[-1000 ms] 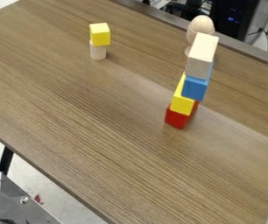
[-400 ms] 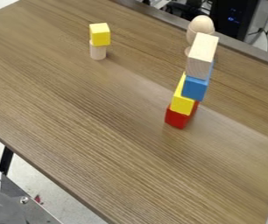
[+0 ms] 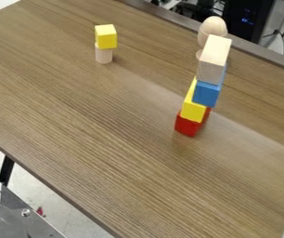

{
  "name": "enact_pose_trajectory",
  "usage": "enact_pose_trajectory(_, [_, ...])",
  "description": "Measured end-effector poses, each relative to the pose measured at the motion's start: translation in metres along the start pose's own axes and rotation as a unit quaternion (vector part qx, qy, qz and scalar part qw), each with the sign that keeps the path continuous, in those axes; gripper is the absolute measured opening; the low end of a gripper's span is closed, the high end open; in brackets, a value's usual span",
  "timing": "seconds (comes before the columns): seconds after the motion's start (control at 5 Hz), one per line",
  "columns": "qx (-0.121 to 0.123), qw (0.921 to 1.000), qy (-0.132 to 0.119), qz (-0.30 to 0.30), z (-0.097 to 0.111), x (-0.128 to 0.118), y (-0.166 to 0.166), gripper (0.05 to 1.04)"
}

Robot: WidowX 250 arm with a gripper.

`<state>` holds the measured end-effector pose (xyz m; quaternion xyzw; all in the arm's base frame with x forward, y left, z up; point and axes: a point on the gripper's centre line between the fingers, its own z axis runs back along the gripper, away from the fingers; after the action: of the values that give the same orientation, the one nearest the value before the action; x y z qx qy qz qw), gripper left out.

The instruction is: Move the arch to the left putting in on the top of the table

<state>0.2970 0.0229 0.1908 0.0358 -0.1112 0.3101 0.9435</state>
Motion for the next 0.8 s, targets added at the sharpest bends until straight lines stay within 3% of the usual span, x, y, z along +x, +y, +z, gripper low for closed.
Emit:
enact_pose_trajectory(0.2, [0.007,0.9997,0.015,-0.020,-0.016,-0.009,-0.021,1.000])
enact_pose_trajectory(0.8, [-0.019,0.9984,0.025,-0.048,-0.008,-0.013,-0.055,1.000])
